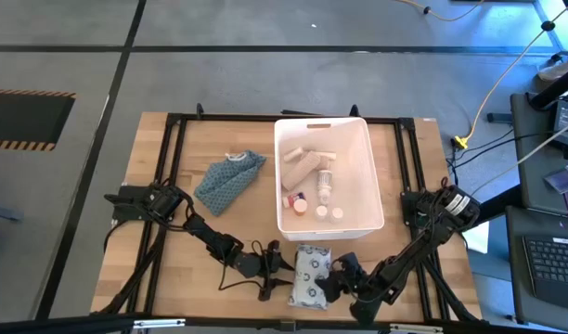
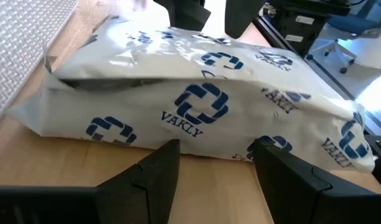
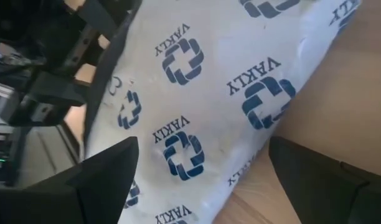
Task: Pick & place medical supplies in basket/bin
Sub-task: Put the white mailer bag into the white bin
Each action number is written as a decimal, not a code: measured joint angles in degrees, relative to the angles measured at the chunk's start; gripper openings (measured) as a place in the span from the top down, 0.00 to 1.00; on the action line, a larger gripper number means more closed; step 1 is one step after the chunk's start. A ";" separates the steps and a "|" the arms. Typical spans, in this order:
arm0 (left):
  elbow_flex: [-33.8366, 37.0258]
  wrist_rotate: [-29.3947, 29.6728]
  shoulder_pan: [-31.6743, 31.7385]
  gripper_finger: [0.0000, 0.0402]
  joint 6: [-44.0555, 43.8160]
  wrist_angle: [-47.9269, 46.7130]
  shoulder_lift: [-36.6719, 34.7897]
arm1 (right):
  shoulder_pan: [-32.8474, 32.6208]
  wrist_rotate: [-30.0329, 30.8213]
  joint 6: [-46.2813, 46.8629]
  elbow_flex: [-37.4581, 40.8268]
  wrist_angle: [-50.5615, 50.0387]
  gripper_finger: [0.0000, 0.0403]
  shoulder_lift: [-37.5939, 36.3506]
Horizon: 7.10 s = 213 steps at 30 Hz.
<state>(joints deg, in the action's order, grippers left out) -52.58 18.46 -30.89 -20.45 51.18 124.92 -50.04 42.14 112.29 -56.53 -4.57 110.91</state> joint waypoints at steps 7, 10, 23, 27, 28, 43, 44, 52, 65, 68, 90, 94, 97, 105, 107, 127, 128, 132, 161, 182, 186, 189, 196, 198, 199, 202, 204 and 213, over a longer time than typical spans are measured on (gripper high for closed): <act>0.00 -0.54 0.88 0.51 -2.53 -0.44 0.00 | 1.61 0.01 -1.59 4.15 10.83 0.10 -0.15; 0.00 -0.72 0.98 0.51 -2.82 -0.48 0.00 | 2.54 -0.64 -4.56 4.32 13.21 0.09 -0.03; -0.02 -0.50 1.01 0.51 -2.85 -0.56 0.00 | 4.59 -0.65 -11.77 4.37 17.28 0.09 0.29; -0.04 -0.50 1.02 0.51 -2.86 -0.85 0.00 | 4.58 -2.87 -12.35 4.35 17.26 0.09 0.29; -0.04 -0.50 1.02 0.51 -2.84 -0.85 0.00 | 4.56 -3.04 -12.33 4.35 17.26 0.09 0.29; -0.09 -1.40 2.02 0.51 2.19 -2.21 -0.02 | 4.52 -4.31 -16.95 4.30 17.13 0.34 0.24; -0.09 -1.43 2.44 0.51 2.30 -2.23 -0.02 | 4.52 -4.17 -17.25 4.30 17.09 0.37 0.20; -0.02 -6.61 4.53 0.51 1.97 -2.09 -0.12 | 4.44 -3.87 -22.41 4.24 17.60 0.52 0.07; 0.35 -19.27 3.22 0.51 6.15 -8.48 -12.77 | 2.57 -4.98 -38.67 -3.81 18.43 0.54 0.03; 0.11 -18.02 2.54 0.51 7.97 -12.23 -17.37 | 2.60 -4.32 -44.90 -6.81 17.80 0.55 0.09; -0.26 -6.55 -5.99 0.51 18.86 -40.44 -44.41 | 2.28 1.40 -86.66 -40.22 -2.33 0.67 -0.15; -0.15 -1.28 -7.42 0.51 18.82 -47.28 -47.43 | 1.79 2.78 -90.26 -49.53 -13.16 0.67 -0.15; -0.15 2.02 -8.32 0.51 18.82 -51.76 -50.21 | 1.71 6.08 -90.29 -57.06 -25.50 0.67 -0.15; -0.11 10.84 -8.36 0.51 18.21 -61.11 -54.69 | 6.04 10.19 -80.53 -74.83 -64.02 0.67 -0.21; -0.09 12.99 -8.35 0.51 18.23 -61.97 -54.84 | 8.12 9.93 -77.85 -77.90 -73.12 0.67 -0.23; -0.07 28.64 -8.11 0.51 24.72 -62.23 -54.90 | 34.33 -16.95 -91.46 -72.37 -85.40 0.68 -8.06; -0.07 28.94 -8.09 0.51 24.72 -62.20 -54.90 | 35.48 -17.51 -90.60 -72.37 -85.39 0.68 -8.06; -0.04 29.52 -7.83 0.51 24.72 -62.19 -54.90 | 40.69 -22.54 -81.82 -72.37 -85.42 0.68 -8.06; -0.02 29.51 -7.59 0.51 24.61 -63.86 -54.88 | 61.47 -46.51 -61.32 -41.68 -85.52 0.68 -18.01; -0.02 25.77 -7.59 0.51 24.20 -65.26 -54.88 | 68.10 -53.78 -55.31 -31.66 -86.31 0.68 -8.47; -0.02 25.12 -7.59 0.51 24.20 -65.29 -54.88 | 68.26 -53.03 -55.52 -30.32 -86.75 0.68 -8.45; -0.02 25.12 -7.59 0.51 24.20 -65.25 -54.88 | 68.25 -54.33 -58.91 -30.27 -84.13 0.68 -8.44; -0.02 25.12 -7.59 0.51 24.22 -65.39 -54.88 | 68.25 -54.59 -58.99 -30.14 -84.70 0.67 -8.37; -0.02 25.11 -7.59 0.51 24.22 -65.39 -54.88 | 68.25 -54.59 -58.95 -30.14 -85.25 0.66 -8.38; -0.02 25.11 -7.59 0.51 24.21 -65.42 -54.88 | 68.25 -54.59 -58.95 -30.14 -85.28 0.65 -8.39; -0.02 25.11 -7.59 0.51 24.21 -65.50 -54.88 | 68.25 -54.59 -58.84 -30.17 -85.30 0.61 -8.39; -0.02 25.11 -7.59 0.51 24.22 -65.73 -54.88 | 68.25 -54.54 -58.79 -30.17 -85.29 0.59 -8.39; -0.02 25.11 -7.59 0.51 24.04 -66.25 -54.88 | 68.25 -55.54 -58.60 -30.19 -85.38 0.51 -8.39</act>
<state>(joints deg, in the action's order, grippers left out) -52.60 43.57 -38.48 3.60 -15.07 70.04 18.22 -13.40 53.69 -86.72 -89.95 102.52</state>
